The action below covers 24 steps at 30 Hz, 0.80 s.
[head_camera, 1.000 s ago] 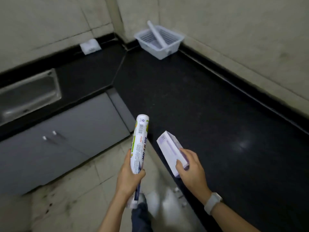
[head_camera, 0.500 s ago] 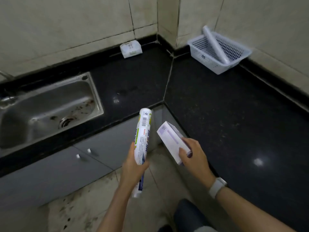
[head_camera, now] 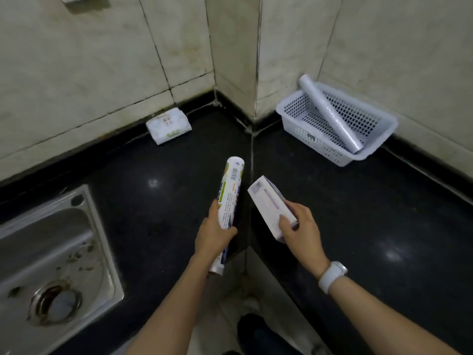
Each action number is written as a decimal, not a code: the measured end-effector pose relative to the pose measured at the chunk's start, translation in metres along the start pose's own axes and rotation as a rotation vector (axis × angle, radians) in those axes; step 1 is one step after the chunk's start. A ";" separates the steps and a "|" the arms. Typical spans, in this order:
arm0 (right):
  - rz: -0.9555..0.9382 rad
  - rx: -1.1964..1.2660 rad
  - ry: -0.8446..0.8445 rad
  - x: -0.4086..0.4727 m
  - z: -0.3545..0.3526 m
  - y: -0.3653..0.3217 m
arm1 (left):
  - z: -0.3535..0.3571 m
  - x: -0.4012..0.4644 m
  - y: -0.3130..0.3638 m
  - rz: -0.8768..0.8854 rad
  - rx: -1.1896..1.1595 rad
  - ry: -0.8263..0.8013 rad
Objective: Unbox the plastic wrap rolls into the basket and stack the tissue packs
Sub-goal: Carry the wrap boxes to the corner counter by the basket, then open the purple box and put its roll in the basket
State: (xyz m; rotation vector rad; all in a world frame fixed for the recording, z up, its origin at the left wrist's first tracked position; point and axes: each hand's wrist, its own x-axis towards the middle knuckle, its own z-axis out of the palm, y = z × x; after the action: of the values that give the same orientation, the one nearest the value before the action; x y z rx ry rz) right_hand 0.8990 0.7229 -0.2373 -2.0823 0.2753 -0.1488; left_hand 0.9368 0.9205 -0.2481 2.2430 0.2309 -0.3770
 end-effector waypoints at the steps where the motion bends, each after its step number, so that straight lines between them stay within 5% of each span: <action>1: 0.016 -0.002 0.014 0.014 0.001 -0.001 | -0.002 0.021 0.008 -0.012 0.026 -0.017; 9: 0.121 -0.058 0.118 0.084 0.006 -0.006 | -0.004 0.141 0.051 0.000 0.183 -0.059; 17: 0.181 -0.013 0.204 0.114 0.006 -0.018 | -0.009 0.170 0.056 -0.003 0.247 -0.157; 21: 0.186 0.014 0.260 0.123 -0.006 -0.030 | -0.021 0.156 0.070 0.331 0.275 -0.089; 24: 0.145 0.106 0.175 0.123 -0.022 -0.045 | -0.019 0.138 0.098 0.646 0.339 -0.274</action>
State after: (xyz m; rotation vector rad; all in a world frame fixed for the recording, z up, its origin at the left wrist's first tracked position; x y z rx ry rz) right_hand 1.0188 0.6952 -0.1884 -1.9392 0.5128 -0.2535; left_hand 1.0980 0.8779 -0.2138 2.4029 -0.7348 -0.3792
